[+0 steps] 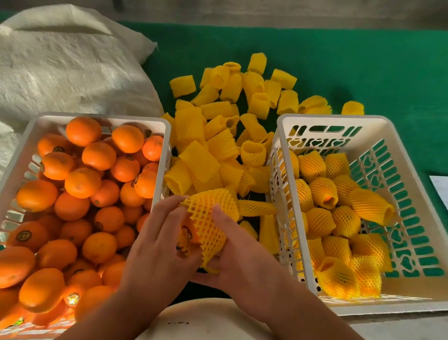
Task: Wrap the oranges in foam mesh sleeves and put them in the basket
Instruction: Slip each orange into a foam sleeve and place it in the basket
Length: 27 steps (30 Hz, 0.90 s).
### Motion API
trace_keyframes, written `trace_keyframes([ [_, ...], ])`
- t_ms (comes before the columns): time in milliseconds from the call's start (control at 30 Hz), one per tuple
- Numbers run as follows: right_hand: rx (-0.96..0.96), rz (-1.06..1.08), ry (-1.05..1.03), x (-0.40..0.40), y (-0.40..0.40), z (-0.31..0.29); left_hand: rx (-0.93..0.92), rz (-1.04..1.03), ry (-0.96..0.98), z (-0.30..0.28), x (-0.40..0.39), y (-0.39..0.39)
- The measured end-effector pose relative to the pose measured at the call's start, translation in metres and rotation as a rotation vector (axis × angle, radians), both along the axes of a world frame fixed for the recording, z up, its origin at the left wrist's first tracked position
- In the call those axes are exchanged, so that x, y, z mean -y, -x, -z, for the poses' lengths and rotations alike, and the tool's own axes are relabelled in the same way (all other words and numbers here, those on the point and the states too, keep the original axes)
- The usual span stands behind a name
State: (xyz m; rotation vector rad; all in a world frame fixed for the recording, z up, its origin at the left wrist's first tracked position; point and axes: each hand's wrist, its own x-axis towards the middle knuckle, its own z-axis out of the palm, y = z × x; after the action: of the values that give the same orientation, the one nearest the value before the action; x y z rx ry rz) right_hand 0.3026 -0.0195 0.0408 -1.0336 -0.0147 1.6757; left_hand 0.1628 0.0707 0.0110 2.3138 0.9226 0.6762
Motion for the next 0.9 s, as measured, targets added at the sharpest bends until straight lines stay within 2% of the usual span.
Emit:
trace_keyframes([
  [233, 0.184, 0.211, 0.076, 0.009, -0.036, 0.014, -0.128, 0.285, -0.09, 0.017, -0.001, 0.009],
  [433, 0.331, 0.471, 0.13, 0.037, -0.13, 0.024, -0.321, 0.091, -0.068, 0.047, -0.026, 0.04],
  [567, 0.472, 0.605, 0.438, 0.053, -0.189, 0.053, -0.536, 0.004, 0.088, 0.072, -0.035, 0.062],
  [667, 0.505, 0.661, 0.622, 0.055, -0.226, 0.08, -0.516, -0.008, 0.241, 0.078, -0.029, 0.06],
  [900, 0.551, 0.648, 0.779, 0.032, -0.296, 0.106, -0.495, -0.069, 0.338, 0.074, -0.029, 0.05],
])
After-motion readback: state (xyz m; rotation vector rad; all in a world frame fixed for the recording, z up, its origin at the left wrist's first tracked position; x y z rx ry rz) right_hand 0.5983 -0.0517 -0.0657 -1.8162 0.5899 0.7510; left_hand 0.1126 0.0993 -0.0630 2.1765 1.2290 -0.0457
